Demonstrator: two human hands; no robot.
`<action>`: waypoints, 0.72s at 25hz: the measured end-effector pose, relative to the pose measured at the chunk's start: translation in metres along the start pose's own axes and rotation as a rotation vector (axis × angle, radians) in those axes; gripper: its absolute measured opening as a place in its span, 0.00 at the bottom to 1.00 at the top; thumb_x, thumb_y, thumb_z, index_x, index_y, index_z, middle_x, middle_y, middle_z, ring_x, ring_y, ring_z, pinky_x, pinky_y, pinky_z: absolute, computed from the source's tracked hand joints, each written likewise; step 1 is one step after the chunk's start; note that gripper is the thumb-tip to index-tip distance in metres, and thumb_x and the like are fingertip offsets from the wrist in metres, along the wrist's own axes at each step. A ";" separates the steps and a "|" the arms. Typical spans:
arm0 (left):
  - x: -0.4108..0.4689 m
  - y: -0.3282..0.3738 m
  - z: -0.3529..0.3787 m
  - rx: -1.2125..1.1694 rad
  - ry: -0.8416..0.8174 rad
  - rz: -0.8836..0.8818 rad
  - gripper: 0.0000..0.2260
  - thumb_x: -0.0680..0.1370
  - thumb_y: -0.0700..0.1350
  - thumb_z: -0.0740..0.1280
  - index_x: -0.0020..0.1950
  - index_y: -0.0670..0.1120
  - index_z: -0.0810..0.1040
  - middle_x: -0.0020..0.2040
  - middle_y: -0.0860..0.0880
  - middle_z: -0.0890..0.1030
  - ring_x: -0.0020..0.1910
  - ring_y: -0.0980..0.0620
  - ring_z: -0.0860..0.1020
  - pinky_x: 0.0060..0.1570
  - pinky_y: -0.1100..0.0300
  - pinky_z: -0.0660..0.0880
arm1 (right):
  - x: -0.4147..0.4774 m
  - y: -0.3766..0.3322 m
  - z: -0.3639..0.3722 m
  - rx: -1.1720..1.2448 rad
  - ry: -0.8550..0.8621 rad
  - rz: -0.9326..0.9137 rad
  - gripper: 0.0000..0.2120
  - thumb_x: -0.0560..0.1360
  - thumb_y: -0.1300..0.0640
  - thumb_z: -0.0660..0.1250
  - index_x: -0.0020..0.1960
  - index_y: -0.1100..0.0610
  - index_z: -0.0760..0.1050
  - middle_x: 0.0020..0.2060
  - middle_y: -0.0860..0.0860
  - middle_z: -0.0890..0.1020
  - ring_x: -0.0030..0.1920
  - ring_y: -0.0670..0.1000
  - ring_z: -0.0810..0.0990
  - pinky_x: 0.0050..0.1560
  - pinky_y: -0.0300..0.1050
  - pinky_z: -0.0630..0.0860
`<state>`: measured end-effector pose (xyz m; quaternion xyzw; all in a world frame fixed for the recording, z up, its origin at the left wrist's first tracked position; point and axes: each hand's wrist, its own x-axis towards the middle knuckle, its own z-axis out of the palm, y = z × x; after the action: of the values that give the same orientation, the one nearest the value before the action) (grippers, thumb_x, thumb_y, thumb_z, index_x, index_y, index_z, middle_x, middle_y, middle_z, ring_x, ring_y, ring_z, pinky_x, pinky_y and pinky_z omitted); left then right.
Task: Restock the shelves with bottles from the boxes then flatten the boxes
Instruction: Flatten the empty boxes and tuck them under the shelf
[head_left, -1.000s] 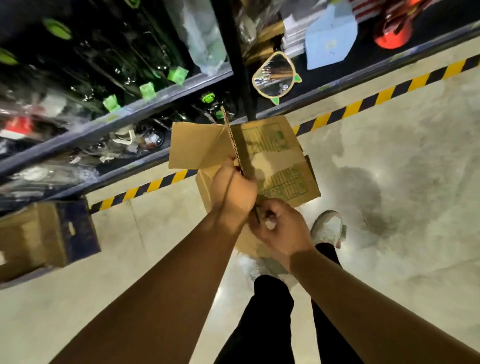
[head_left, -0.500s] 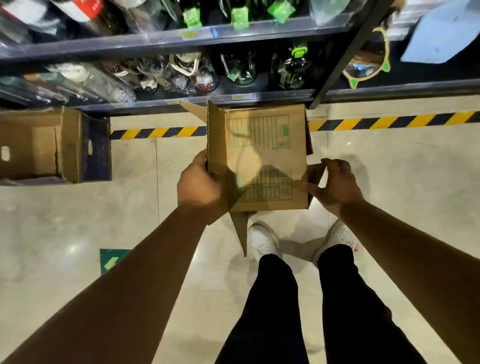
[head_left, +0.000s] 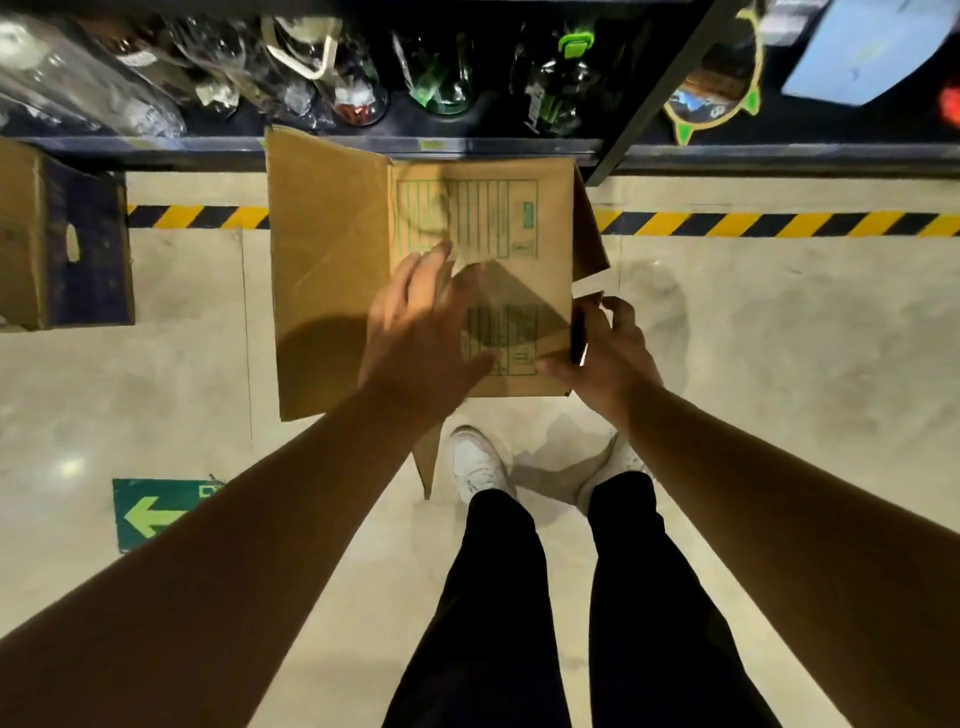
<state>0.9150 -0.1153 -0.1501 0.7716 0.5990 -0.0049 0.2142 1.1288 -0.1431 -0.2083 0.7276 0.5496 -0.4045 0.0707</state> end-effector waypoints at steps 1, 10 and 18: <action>0.008 0.006 0.014 0.020 -0.074 0.006 0.41 0.70 0.60 0.76 0.78 0.48 0.63 0.78 0.40 0.64 0.76 0.36 0.62 0.71 0.36 0.64 | -0.001 0.007 -0.001 -0.098 0.048 -0.036 0.34 0.72 0.37 0.69 0.72 0.52 0.65 0.77 0.56 0.55 0.73 0.62 0.62 0.69 0.59 0.68; 0.033 0.030 0.089 0.185 -0.219 -0.151 0.51 0.68 0.76 0.62 0.81 0.55 0.44 0.82 0.41 0.41 0.79 0.32 0.41 0.70 0.24 0.43 | -0.008 0.093 -0.004 -0.399 0.240 -0.325 0.24 0.71 0.38 0.71 0.59 0.53 0.78 0.62 0.55 0.78 0.66 0.62 0.72 0.63 0.64 0.67; 0.050 0.035 0.071 0.154 -0.282 -0.235 0.49 0.69 0.72 0.67 0.81 0.59 0.43 0.82 0.47 0.36 0.80 0.38 0.37 0.73 0.28 0.45 | -0.020 0.110 -0.018 -0.076 0.049 -0.148 0.26 0.77 0.34 0.53 0.41 0.53 0.78 0.38 0.50 0.80 0.45 0.55 0.81 0.46 0.46 0.70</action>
<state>0.9790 -0.0999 -0.2162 0.7022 0.6468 -0.1834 0.2343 1.2307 -0.1902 -0.2205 0.6914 0.6183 -0.3696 0.0547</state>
